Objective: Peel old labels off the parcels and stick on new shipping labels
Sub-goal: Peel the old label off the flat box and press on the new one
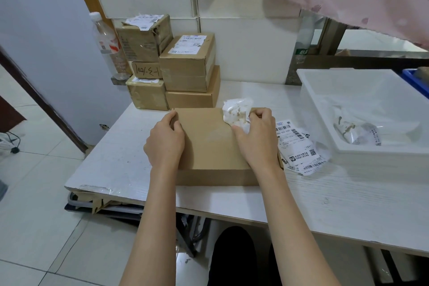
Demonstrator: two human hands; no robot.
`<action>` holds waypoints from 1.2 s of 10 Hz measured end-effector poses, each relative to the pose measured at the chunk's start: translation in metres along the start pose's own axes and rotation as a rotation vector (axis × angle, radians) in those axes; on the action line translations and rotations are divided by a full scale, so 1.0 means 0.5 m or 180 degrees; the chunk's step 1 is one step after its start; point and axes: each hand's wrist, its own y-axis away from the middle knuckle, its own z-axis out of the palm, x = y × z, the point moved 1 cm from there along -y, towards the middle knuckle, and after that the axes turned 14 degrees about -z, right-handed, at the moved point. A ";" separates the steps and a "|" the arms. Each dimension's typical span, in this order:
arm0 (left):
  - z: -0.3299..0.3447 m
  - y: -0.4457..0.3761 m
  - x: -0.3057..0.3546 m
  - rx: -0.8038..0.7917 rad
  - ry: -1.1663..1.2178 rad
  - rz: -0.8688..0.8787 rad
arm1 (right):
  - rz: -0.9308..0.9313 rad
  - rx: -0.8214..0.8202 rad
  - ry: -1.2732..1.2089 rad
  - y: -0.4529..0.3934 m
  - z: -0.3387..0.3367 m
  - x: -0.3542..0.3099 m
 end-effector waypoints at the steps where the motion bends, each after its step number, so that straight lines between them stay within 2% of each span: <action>1: 0.000 -0.001 0.000 -0.0002 0.0012 0.0000 | 0.0020 -0.0001 0.0042 0.000 0.000 -0.003; 3: 0.000 0.000 0.000 -0.0012 0.0027 -0.0002 | 0.0057 -0.0049 0.0146 -0.003 -0.002 -0.009; 7: -0.001 0.002 0.000 0.0019 0.0057 0.0006 | 0.0230 -0.0095 -0.0145 -0.002 -0.007 -0.008; 9: -0.003 0.004 0.002 0.0011 0.0049 -0.0001 | 0.0306 0.0049 -0.0135 -0.005 -0.001 0.001; 11: -0.002 0.003 0.002 0.0021 0.0071 -0.0018 | 0.0752 0.0788 -0.0743 -0.012 -0.025 0.010; 12: -0.001 0.002 0.000 0.0040 0.0081 0.0002 | 0.0591 0.0682 -0.0827 -0.008 -0.022 0.007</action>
